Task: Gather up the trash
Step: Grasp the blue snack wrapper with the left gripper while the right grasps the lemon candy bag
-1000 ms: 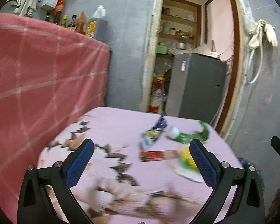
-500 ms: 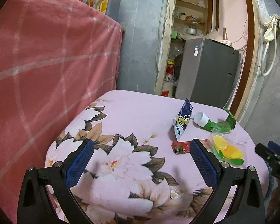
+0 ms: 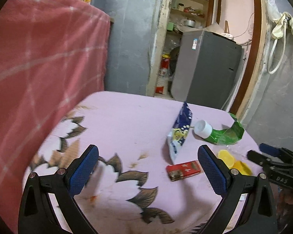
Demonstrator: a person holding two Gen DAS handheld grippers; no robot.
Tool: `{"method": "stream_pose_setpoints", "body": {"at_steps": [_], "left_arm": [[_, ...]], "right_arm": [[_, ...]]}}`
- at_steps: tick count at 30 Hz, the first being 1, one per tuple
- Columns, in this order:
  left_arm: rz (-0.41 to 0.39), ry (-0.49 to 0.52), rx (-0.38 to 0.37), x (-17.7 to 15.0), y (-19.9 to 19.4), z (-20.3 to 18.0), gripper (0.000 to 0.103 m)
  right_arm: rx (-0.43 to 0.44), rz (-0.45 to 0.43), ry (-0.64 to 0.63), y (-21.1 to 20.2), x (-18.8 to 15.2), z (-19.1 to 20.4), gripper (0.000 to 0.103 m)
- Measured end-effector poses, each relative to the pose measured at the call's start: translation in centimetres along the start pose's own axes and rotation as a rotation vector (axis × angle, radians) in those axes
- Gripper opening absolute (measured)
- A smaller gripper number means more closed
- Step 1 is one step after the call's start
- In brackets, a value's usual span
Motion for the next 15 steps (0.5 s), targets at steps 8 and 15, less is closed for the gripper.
{"method": "stream_pose_setpoints", "body": {"at_steps": [8, 15], "left_arm": [[0.105, 0.024, -0.046, 0.6, 2.4, -1.5, 0.060], [0.150, -0.044, -0.065, 0.8, 3.4, -1.4, 0.041]], "right_arm": [[0.044, 0.075, 0.019, 1.7, -0.4, -0.5, 0.048], [0.042, 0.063, 0.025, 1.5, -0.5, -0.4, 0.044]]}}
Point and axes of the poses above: each gripper's, at about its wrist camera, not at the fingertips, and y roughly the way its jaws point, z to its left, x to its top, the point moved 4 cm from there along y, roughly the way its jaws point, and after that the axes turned 3 degrees about -z, right-handed, at the moved point
